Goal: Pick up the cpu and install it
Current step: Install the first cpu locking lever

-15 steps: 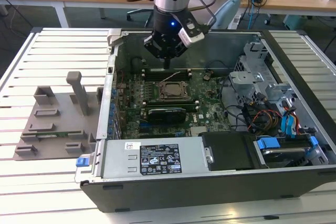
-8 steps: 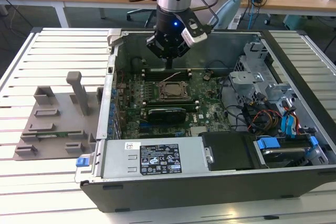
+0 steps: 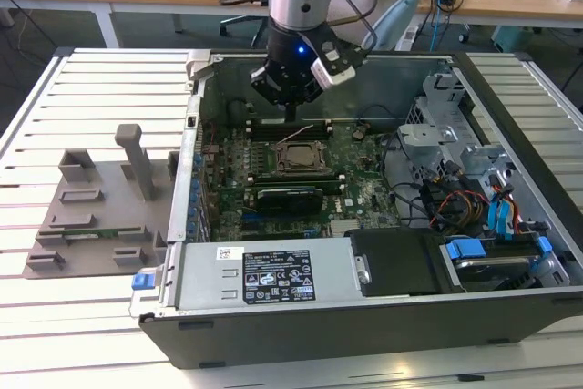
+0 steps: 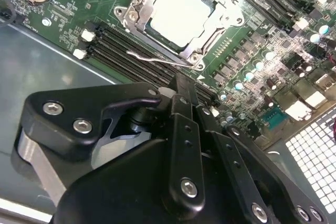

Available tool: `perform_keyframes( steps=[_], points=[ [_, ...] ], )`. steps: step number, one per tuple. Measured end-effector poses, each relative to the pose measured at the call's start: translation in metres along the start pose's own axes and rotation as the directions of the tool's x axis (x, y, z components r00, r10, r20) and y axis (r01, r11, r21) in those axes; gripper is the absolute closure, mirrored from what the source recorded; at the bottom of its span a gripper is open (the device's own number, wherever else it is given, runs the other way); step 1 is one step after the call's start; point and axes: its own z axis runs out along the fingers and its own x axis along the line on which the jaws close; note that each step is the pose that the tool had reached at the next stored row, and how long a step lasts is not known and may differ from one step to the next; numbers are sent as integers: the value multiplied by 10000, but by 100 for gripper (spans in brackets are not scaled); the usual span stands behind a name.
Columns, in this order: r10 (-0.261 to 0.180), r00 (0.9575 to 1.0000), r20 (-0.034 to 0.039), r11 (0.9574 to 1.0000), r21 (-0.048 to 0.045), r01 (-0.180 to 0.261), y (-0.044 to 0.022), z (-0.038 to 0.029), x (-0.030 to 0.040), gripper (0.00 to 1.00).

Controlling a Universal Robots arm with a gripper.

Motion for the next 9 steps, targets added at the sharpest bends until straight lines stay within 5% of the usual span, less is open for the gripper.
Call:
perform_keyframes(
  steps=[2,9],
  points=[
    [-3,10000,-1,10000,-5,3,-3,32,4,89],
    [-52,10000,-5,10000,-4,52,7,298,15,89]
  ],
)
